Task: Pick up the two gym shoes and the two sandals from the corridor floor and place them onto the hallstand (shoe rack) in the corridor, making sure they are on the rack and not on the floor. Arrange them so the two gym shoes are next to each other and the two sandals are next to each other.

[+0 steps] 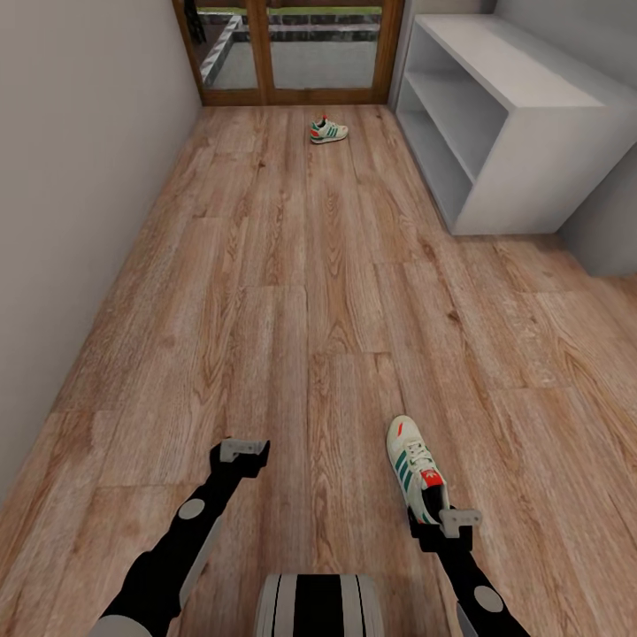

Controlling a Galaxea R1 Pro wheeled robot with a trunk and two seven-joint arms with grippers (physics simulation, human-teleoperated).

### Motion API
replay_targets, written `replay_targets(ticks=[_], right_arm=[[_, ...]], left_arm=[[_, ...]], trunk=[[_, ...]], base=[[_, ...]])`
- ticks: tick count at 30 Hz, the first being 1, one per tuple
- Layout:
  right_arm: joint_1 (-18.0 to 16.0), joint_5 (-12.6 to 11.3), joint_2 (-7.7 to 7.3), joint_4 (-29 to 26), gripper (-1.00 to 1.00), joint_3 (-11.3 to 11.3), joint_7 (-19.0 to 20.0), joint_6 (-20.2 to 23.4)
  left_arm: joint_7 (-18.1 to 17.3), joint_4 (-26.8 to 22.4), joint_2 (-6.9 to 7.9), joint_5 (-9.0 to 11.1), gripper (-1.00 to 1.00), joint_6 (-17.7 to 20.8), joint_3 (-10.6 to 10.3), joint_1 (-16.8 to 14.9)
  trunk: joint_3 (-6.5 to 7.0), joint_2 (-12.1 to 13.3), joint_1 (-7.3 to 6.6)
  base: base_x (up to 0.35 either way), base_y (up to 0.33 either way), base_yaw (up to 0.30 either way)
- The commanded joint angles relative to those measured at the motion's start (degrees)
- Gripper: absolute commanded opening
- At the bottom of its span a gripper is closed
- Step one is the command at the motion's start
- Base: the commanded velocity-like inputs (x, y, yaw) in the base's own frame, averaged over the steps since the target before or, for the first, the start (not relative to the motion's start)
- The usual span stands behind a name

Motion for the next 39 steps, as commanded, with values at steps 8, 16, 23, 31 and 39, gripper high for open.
replay_targets(ticks=[8, 16, 23, 31, 39], right_arm=[[0.0, 0.1, -0.42, -0.1, 1.00, -0.1, 0.1, 0.1], [-0.1, 0.2, -0.62, 0.0, 1.00, 0.0, 0.1, 0.1], [-0.1, 0.2, -0.74, 0.0, 1.00, 0.0, 0.1, 0.2], [-0.1, 0.1, -0.78, -0.1, 1.00, 0.0, 0.1, 0.1], [-0.1, 0.1, -0.79, -0.1, 1.00, 0.0, 0.2, 0.0]], left_arm=[[-0.1, 0.0, -0.02, 0.3, 1.00, -0.1, -0.5, 0.0], [-0.1, 0.0, -0.01, 0.3, 1.00, -0.1, -0.6, 0.0], [-0.1, 0.0, -0.03, 0.3, 1.00, -0.1, -0.6, 0.0], [-0.1, 0.0, 0.02, 0.3, 1.00, -0.1, -0.6, 0.0], [-0.1, 0.0, 0.03, 0.3, 1.00, -0.1, -0.6, 0.0]], trunk=[[-0.03, 0.0, -0.01], [-0.03, 0.0, -0.01], [-0.03, 0.0, -0.01], [-0.03, 0.0, -0.01], [-0.03, 0.0, -0.01]], base=[[0.000, 0.000, 0.000], [0.000, 0.000, 0.000], [0.000, 0.000, 0.000], [0.000, 0.000, 0.000], [0.000, 0.000, 0.000]])
